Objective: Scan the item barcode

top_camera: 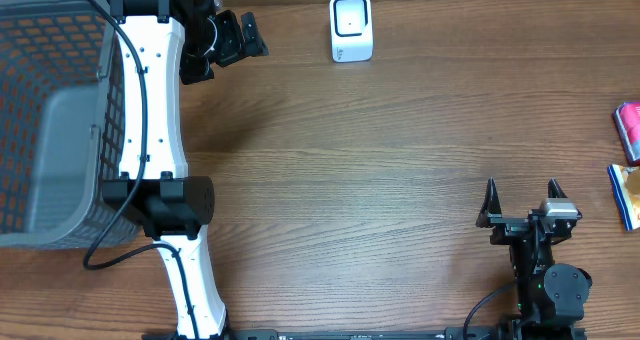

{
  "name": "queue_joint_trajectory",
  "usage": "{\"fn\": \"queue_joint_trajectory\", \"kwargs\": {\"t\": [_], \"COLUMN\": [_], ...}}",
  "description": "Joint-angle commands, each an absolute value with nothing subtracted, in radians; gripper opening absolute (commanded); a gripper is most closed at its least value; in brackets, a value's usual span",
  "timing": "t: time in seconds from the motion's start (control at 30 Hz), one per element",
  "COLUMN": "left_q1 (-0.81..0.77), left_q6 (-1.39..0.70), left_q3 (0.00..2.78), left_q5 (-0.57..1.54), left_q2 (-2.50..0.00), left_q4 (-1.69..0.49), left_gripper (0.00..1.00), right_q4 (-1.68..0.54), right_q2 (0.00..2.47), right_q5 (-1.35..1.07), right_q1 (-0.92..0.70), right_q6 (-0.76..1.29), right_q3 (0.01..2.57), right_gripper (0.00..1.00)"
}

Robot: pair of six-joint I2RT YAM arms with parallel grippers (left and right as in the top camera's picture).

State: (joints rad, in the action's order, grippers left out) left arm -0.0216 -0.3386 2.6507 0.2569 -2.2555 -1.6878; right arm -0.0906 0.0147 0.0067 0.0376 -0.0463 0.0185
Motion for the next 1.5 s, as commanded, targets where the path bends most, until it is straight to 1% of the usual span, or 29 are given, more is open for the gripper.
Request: {"fn": "queue_joint_trajectory", "kwargs": {"t": [0.0,0.7,0.9,1.03,1.13,1.3,1.43,1.47], "left_q1": [-0.020,-0.020,-0.020,-0.056,-0.089,-0.162,-0.178,-0.177], "left_q6": [-0.344,-0.344,-0.300,-0.281,-0.213,-0.055,-0.036,-0.036], "left_q3": [2.658,2.658,2.658,2.658,2.657,2.623,2.580,2.530], "left_q5": [0.254,0.254,0.255,0.161,0.113,0.111,0.104,0.104], "left_q2": [-2.246,-2.246,-2.239,-2.180,-2.137,-2.020,-1.938,-1.897], "left_q4": [-1.689,-1.690,-1.690,-1.688,-1.673,-1.594,-1.581,-1.571], "left_gripper": [1.00,0.99,1.00,1.00,1.00,1.00,1.00,1.00], "right_q4": [-0.084,-0.084,-0.084,-0.084,-0.084,-0.084,-0.084,-0.084], "right_q2": [0.002,0.003,0.003,0.003,0.003,0.003,0.003,0.003], "right_q5": [0.006,0.006,0.006,0.006,0.006,0.006,0.006,0.006], "right_q1": [0.032,0.032,0.032,0.032,0.032,0.032,0.032,0.032], "right_q6": [-0.053,-0.053,-0.053,-0.053,-0.053,-0.053,-0.053,-0.053], "right_q3": [0.008,0.008,0.008,0.008,0.008,0.008,0.008,0.008], "right_gripper": [1.00,1.00,1.00,1.00,1.00,1.00,1.00,1.00]}}
